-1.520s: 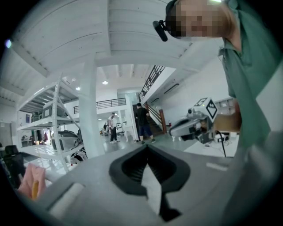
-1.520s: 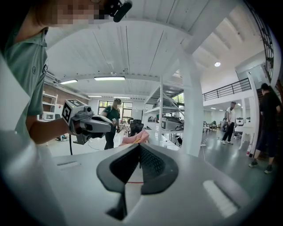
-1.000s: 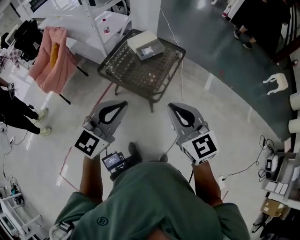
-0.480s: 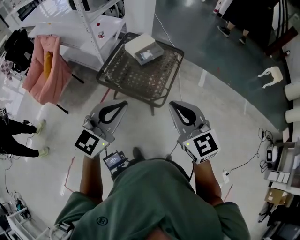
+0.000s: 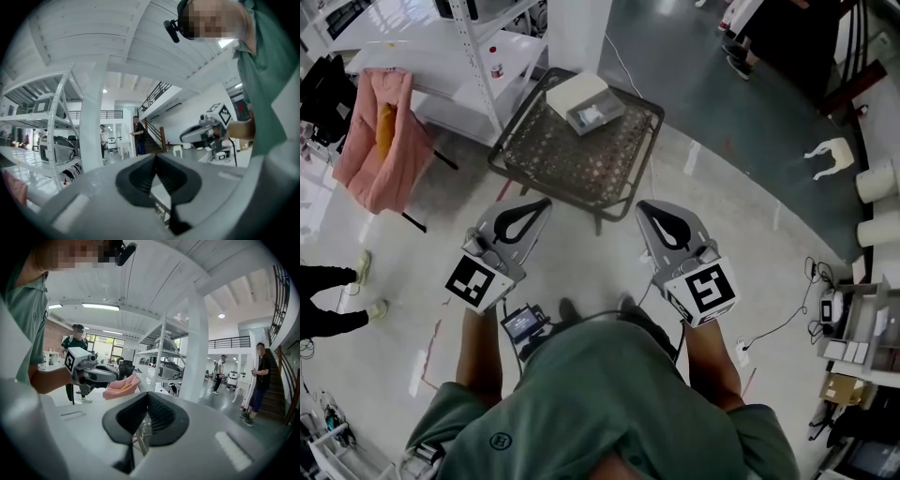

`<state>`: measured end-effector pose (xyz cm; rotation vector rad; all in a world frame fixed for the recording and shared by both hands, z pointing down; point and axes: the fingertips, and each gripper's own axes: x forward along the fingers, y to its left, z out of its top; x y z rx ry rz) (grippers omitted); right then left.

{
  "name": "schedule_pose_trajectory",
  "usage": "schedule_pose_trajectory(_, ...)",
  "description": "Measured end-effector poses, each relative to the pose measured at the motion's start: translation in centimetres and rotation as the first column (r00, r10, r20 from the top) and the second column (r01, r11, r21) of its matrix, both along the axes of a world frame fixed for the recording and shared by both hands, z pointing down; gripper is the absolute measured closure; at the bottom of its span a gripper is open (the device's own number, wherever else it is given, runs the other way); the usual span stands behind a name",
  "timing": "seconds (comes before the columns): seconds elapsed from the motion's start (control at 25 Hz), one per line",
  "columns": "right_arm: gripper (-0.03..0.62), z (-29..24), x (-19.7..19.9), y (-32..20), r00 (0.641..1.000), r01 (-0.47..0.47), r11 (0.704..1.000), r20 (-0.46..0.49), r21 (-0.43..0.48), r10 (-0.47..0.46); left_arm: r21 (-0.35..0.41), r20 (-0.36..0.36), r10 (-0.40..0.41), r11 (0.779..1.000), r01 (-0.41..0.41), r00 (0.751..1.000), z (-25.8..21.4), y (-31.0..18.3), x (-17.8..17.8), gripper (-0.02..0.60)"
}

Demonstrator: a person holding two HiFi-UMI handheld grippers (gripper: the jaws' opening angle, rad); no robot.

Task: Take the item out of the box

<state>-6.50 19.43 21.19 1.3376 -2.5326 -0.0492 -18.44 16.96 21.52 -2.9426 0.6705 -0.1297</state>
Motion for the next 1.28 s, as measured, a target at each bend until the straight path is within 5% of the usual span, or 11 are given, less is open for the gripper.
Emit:
schedule_pose_trajectory(0.52,0.589,2.3,3.2,-5.0,0.996,0.079,0.997,0.038,-0.009,-0.079,-0.007,0.033,-0.110,0.994,0.110,0.993,1.5,-3.7,1.9,0.580)
schedule_pose_trajectory(1.28,0.589,3.0,18.1,-17.9,0.963,0.250,0.968,0.109,-0.017,-0.246,-0.024,0.135,-0.249,0.967,0.254,0.959,1.8,-13.4,17.5,0.580)
